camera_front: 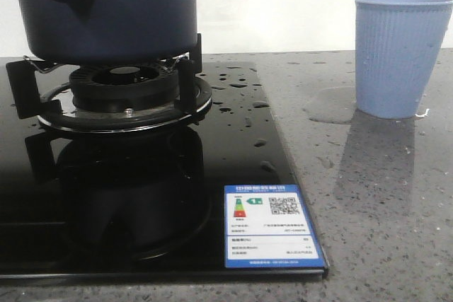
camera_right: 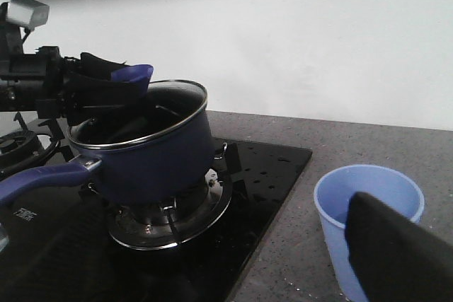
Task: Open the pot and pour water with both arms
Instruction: 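Grasp the lid knob with the left gripper and lift the lid, then lower the right gripper around the light blue ribbed cup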
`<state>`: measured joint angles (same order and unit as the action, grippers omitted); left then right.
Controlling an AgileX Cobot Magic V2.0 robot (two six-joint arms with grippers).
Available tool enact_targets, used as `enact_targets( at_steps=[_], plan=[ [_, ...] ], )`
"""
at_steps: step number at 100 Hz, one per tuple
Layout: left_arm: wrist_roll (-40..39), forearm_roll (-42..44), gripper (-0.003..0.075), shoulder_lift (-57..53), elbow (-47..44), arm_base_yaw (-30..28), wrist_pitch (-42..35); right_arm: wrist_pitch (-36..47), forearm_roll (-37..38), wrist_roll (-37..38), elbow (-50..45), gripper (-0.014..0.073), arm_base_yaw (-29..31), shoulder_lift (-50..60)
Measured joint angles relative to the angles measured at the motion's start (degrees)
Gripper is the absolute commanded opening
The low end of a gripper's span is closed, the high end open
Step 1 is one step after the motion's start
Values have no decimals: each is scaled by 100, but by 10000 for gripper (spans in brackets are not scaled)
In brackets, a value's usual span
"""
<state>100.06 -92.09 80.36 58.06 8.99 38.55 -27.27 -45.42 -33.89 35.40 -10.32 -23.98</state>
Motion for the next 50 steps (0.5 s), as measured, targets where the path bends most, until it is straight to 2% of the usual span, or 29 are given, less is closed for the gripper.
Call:
enact_targets(
  at_steps=[20, 44, 50],
  plan=[
    [170, -471, 518, 247, 31, 0, 111, 0, 0, 0, 0, 601, 0, 0],
    [301, -738, 318, 355, 70, 3, 381, 9, 0, -4, 0, 601, 0, 0],
    [301, -760, 290, 368, 70, 3, 421, 9, 0, -4, 0, 601, 0, 0]
  ],
)
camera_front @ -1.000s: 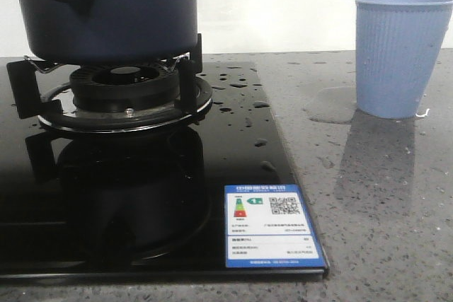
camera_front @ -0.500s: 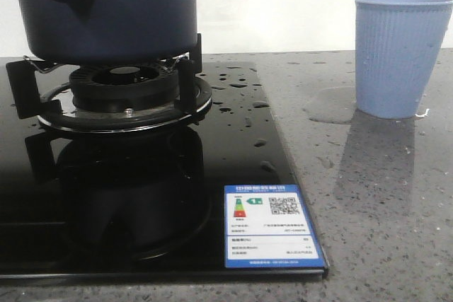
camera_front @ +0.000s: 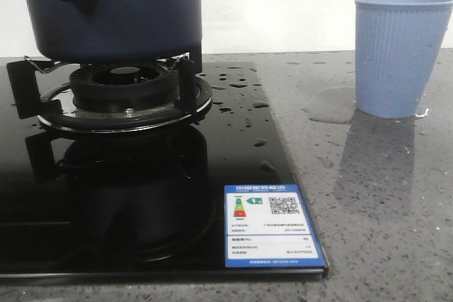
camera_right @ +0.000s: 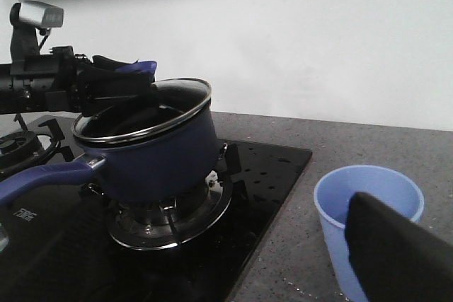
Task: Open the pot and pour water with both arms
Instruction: 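Lower the right gripper around the light blue ribbed cup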
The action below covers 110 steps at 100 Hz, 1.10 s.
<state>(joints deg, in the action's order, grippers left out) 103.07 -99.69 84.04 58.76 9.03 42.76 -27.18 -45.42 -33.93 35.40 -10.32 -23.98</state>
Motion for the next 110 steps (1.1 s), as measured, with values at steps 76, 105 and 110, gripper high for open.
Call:
enact_targets(
  at_steps=[76, 105, 110],
  plan=[
    [-111, -6, 283, -1729, -48, 0, -380, 1561, 1160, -9, -486, 601, 0, -1779],
    [-111, -6, 283, -1955, -48, 0, -403, 2178, 1160, -9, -495, 500, -433, -2546],
    [-111, -6, 283, -1955, -48, 0, -413, 2424, 1160, -9, -495, 496, -543, -2607]
  ],
)
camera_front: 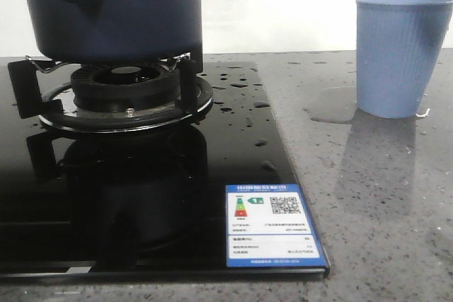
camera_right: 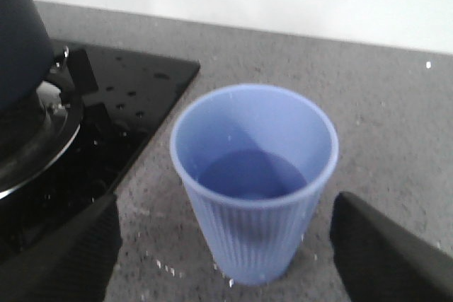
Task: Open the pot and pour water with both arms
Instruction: 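Lower the right gripper around the light blue ribbed cup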
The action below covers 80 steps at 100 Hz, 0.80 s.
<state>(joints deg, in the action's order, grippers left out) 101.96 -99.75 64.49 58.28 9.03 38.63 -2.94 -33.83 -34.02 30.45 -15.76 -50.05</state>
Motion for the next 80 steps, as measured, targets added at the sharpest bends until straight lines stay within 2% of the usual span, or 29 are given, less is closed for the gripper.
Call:
enact_targets(
  at_steps=[14, 42, 80],
  plan=[
    [0, 0, 283, 0, 0, 0, 0, 386, 0, 0, 0, 497, -177, -201],
    [0, 0, 283, 0, 0, 0, 0, 624, 0, 0, -255, 499, -187, -245],
    [0, 0, 283, 0, 0, 0, -13, 659, -81, 0, -610, 498, -190, 40]
  ],
)
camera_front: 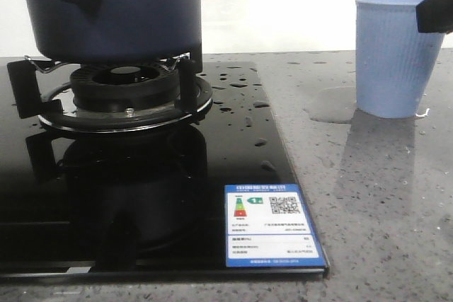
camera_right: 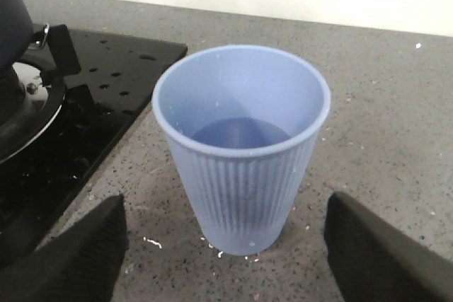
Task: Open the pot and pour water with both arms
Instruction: 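Lower the right gripper around the light blue ribbed cup, then close the right gripper on the cup and lift it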
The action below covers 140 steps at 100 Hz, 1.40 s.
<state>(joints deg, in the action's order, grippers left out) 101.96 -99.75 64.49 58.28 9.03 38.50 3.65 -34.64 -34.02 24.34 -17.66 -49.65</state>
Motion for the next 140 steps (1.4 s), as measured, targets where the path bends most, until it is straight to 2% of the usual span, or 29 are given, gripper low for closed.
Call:
enact_targets(
  at_steps=[27, 62, 81, 117, 140],
  plan=[
    [-4, 0, 283, 0, 0, 0, 0, 88, -170, 0, -10, 498, 0, 0],
    [-4, 0, 283, 0, 0, 0, 55, 868, 297, 0, -168, 499, -433, -131],
    [-4, 0, 283, 0, 0, 0, 99, 1406, -40, 18, -168, 499, -494, -562],
    [-4, 0, 283, -13, 0, 0, 148, 1541, -220, 33, -168, 499, -503, -720],
    [-4, 0, 283, -13, 0, 0, 148, 1771, 18, 56, -168, 499, -810, -907]
  ],
)
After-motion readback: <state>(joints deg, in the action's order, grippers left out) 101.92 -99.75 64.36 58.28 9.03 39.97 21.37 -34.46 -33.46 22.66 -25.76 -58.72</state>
